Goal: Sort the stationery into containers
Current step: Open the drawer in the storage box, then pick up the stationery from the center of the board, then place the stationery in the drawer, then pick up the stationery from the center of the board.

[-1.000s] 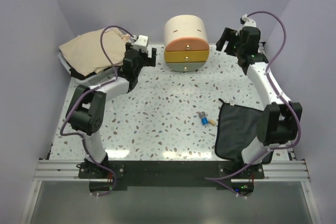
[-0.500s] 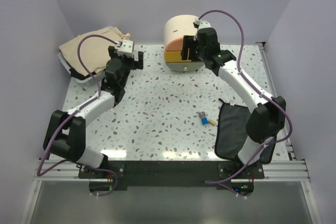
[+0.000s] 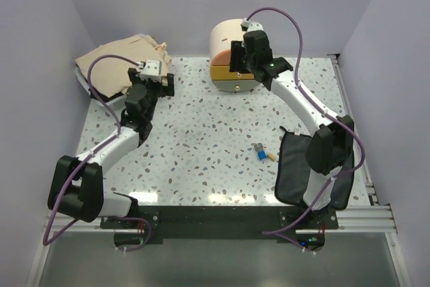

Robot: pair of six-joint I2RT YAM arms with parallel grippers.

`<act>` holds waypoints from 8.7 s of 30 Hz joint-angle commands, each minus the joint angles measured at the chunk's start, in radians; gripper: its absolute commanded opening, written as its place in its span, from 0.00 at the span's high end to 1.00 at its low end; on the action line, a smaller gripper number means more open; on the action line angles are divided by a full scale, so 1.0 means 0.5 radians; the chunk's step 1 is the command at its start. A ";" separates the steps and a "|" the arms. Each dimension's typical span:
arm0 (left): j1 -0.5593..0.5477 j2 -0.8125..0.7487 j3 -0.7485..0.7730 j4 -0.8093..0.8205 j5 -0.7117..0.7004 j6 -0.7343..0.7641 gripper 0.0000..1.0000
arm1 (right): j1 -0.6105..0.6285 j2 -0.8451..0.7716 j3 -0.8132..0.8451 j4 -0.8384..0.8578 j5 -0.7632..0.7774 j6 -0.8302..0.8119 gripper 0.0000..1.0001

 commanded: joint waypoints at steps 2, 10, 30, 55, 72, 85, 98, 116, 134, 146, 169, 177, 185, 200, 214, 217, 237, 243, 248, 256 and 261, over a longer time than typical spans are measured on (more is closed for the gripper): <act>0.014 -0.065 -0.037 0.084 -0.022 0.000 0.00 | -0.001 0.079 0.124 0.011 0.093 -0.014 0.43; 0.017 -0.040 -0.047 0.111 -0.003 -0.003 0.00 | -0.050 0.208 0.278 -0.026 0.010 -0.075 0.46; 0.029 -0.007 -0.059 0.124 -0.003 -0.028 0.00 | -0.109 0.315 0.352 -0.017 -0.024 -0.097 0.50; 0.032 0.045 -0.035 0.111 0.031 -0.070 0.00 | -0.142 0.389 0.404 -0.001 0.041 -0.063 0.64; 0.032 0.049 -0.050 0.133 0.067 -0.077 0.00 | -0.069 0.052 0.098 -0.053 0.050 -0.152 1.00; 0.032 0.061 -0.047 0.160 0.132 -0.077 0.00 | -0.001 -0.262 -0.271 -0.081 0.065 -0.124 0.51; 0.032 0.015 0.085 0.016 0.086 0.046 0.00 | -0.007 -0.868 -0.733 -0.663 -0.388 -0.556 0.32; 0.035 0.101 0.208 -0.165 0.064 0.101 0.00 | -0.032 -0.869 -1.630 -0.400 -0.459 -0.529 0.29; 0.035 0.107 0.193 -0.223 0.077 0.055 0.00 | -0.035 -0.562 -1.701 -0.167 -0.521 -0.609 0.37; 0.038 0.076 0.168 -0.211 0.080 0.068 0.00 | -0.029 -0.522 -1.343 -0.494 -0.674 -0.942 0.94; 0.056 -0.010 -0.031 0.096 0.279 0.129 0.00 | -0.029 -0.376 0.241 -0.679 -0.631 -2.303 0.98; 0.063 -0.040 -0.062 0.074 0.291 0.095 0.00 | -0.029 -0.145 0.523 -0.606 -0.591 -2.413 0.99; 0.078 -0.025 -0.056 0.090 0.307 0.077 0.00 | -0.029 0.002 0.625 -0.489 -0.545 -2.551 0.98; 0.093 -0.004 -0.007 0.053 0.285 0.086 0.00 | -0.032 0.223 0.751 -0.324 -0.334 -2.370 0.46; 0.093 -0.010 0.002 0.050 0.270 0.110 0.00 | -0.277 -0.185 0.701 -1.711 -0.953 -2.045 0.29; 0.096 -0.001 0.002 0.050 0.273 0.126 0.00 | -0.360 -0.142 0.604 -2.268 -0.999 -2.312 0.33; 0.096 0.082 0.094 -0.045 0.301 0.123 0.00 | -0.192 -0.203 -1.001 -1.511 -0.730 -2.162 0.30; 0.096 0.107 0.122 -0.058 0.300 0.123 0.00 | -0.118 -0.093 -1.072 -1.345 -0.619 -1.886 0.28; 0.096 0.125 0.137 -0.070 0.307 0.111 0.00 | -0.109 -0.053 -1.084 -1.226 -0.518 -1.806 0.28; 0.096 0.134 0.140 -0.064 0.304 0.108 0.00 | -0.072 -0.001 -1.145 -1.238 -0.515 -1.809 0.32; 0.096 0.141 0.146 -0.067 0.304 0.107 0.00 | -0.029 0.045 -1.210 -1.173 -0.462 -1.797 0.44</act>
